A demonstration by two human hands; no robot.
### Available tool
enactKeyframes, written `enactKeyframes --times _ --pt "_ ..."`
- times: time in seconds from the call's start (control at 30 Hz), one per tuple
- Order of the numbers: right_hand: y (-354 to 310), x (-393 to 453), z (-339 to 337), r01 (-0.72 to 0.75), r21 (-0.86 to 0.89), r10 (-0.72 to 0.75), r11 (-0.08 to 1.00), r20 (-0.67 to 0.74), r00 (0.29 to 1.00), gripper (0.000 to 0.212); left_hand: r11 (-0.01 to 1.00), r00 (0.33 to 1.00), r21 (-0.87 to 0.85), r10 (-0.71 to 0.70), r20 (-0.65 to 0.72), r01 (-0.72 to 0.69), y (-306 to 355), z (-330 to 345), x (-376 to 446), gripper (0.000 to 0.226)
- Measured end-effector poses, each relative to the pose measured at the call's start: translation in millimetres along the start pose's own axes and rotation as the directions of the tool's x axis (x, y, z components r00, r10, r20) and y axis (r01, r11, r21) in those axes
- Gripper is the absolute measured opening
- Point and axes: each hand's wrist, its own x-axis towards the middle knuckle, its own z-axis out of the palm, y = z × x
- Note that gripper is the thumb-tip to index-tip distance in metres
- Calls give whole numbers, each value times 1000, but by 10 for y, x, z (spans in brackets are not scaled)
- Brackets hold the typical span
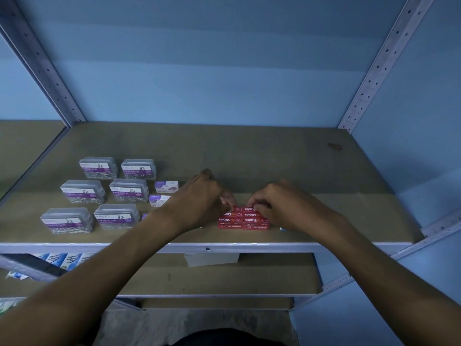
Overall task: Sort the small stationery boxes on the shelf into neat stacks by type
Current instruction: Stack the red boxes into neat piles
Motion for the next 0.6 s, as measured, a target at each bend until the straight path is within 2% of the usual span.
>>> enactKeyframes --times 0.07,0.17,0.37,0.47,0.53,0.6 --pt "16 -12 3 -22 9 22 1000 21 1000 26 999 999 10 31 -7 -31 -5 3 -8 26" --pt "25 -37 12 -26 -21 28 999 105 994 59 995 997 54 78 29 -80 -11 18 -15 44" --pt "-16 4 34 -29 -97 39 995 106 994 50 995 997 62 72 7 -73 -6 59 -4 43" --pt "-31 3 2 -34 -88 42 996 99 994 55 995 996 67 82 -29 -80 -1 49 -36 44" --pt "-48 34 -37 -24 -65 27 998 48 998 61 998 996 35 60 -62 -58 -41 -33 -86 43" --pt "-101 107 -63 0 -53 -1 999 -25 1000 56 999 993 36 33 -109 -30 -146 -157 -154 37"
